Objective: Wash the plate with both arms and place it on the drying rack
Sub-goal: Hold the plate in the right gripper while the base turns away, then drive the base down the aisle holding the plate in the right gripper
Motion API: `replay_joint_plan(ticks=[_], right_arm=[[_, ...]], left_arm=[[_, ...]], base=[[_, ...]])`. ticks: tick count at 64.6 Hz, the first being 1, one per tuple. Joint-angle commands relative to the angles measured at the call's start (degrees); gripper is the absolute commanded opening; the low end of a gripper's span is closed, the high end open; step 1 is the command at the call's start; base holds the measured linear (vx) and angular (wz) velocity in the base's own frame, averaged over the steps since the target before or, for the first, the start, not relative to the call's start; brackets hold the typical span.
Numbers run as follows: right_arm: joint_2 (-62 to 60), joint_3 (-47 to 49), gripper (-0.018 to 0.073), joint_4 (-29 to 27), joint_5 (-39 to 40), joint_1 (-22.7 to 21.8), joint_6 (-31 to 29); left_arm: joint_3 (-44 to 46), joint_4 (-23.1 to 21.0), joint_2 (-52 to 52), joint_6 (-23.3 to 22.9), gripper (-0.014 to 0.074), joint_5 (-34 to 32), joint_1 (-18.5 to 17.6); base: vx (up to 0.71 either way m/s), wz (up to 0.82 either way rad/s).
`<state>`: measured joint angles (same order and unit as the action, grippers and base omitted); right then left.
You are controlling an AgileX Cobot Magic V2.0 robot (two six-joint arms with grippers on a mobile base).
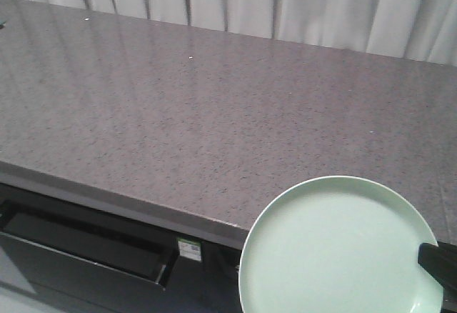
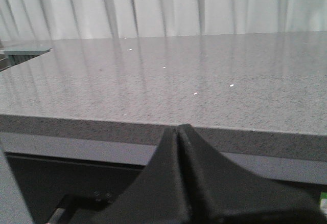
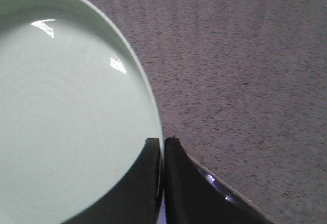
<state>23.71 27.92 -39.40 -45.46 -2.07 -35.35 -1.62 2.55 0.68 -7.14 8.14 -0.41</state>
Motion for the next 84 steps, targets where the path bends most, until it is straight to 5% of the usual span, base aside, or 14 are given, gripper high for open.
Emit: replay_joint_plan(ticks=[1,84], right_arm=[[0.4,1.5,-0.0001,-2.1,3.1,-0.4,0.0],[0.4,1.5,-0.0001,-2.1,3.1,-0.4,0.0]], left_arm=[[1.6,-0.1,0.8,-0.4,-0.0006,-3.9,0.1],[1.6,-0.1,0.8,-0.4,-0.0006,-3.9,0.1]], base=[[-0.14,0.54],[-0.10,0.46]])
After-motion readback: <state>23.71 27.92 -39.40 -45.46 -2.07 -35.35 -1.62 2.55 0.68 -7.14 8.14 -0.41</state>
